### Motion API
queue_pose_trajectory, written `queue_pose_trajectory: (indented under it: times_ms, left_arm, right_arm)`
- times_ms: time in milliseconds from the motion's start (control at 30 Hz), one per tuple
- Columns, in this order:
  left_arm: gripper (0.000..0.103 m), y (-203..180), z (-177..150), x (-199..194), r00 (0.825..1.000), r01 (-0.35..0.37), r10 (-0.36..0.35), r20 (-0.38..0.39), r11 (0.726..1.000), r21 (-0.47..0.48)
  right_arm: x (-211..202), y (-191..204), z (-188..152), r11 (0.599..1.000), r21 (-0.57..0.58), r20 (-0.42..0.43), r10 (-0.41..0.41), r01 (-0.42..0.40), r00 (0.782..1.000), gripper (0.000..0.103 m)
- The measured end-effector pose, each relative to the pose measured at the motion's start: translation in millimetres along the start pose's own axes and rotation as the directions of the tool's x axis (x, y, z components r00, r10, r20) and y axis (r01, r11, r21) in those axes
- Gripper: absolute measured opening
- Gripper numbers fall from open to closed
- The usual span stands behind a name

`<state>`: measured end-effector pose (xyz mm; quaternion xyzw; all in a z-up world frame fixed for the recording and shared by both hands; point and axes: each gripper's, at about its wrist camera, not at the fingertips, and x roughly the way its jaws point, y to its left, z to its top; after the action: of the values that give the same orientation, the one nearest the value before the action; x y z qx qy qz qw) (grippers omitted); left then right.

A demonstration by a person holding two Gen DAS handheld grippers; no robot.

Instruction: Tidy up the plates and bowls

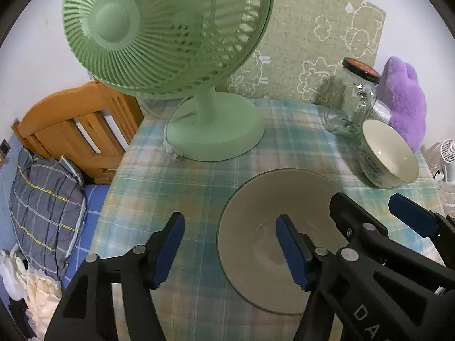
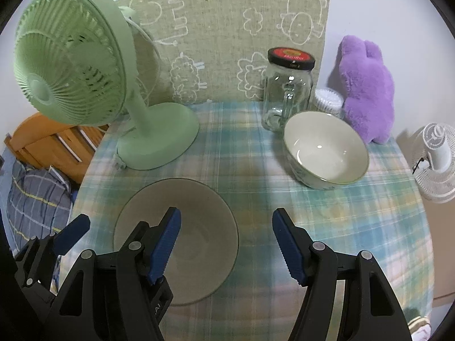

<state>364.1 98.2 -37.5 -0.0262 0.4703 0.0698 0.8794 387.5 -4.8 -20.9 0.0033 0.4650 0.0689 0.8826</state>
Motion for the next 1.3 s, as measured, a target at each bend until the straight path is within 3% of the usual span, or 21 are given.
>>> queue_pose_trajectory:
  times_ms: [167, 200, 267, 333, 433, 600, 1300]
  left_arm:
    - [0.058, -2, -2, 19, 0.999, 0.022, -0.023, -0.028, 1.0, -0.003]
    - [0.048, -3, -2, 21, 0.999, 0.013, -0.013, -0.031, 1.0, -0.001]
    - [0.043, -3, -2, 27, 0.999, -0.001, 0.001, -0.04, 1.0, 0.004]
    - [0.033, -4, -2, 31, 0.999, 0.004, -0.004, -0.048, 1.0, 0.003]
    - [0.028, -4, -3, 36, 0.998, 0.011, -0.011, -0.058, 1.0, 0.0]
    - [0.022, -3, -2, 38, 0.999, 0.004, -0.004, -0.051, 1.0, -0.008]
    - [0.021, 1, -15, 1, 0.998, 0.021, -0.02, -0.063, 1.0, 0.002]
  right_arm:
    - [19, -1, 0, 1.0, 0.011, -0.023, 0.001, -0.001, 1.0, 0.062]
    - [22, -1, 0, 1.0, 0.012, -0.028, 0.0, 0.001, 1.0, 0.06]
    - [30, -1, 0, 1.0, 0.006, -0.044, -0.012, 0.012, 0.999, 0.043]
    - [37, -2, -1, 1.0, 0.011, -0.058, -0.009, 0.01, 0.998, 0.036]
    - [43, -3, -1, 1.0, 0.015, -0.067, -0.004, 0.005, 0.998, 0.023]
    - [47, -1, 0, 1.0, 0.006, -0.064, -0.011, 0.012, 0.998, 0.022]
    - [13, 1, -12, 0.999, 0.029, -0.087, -0.028, 0.031, 0.996, 0.022]
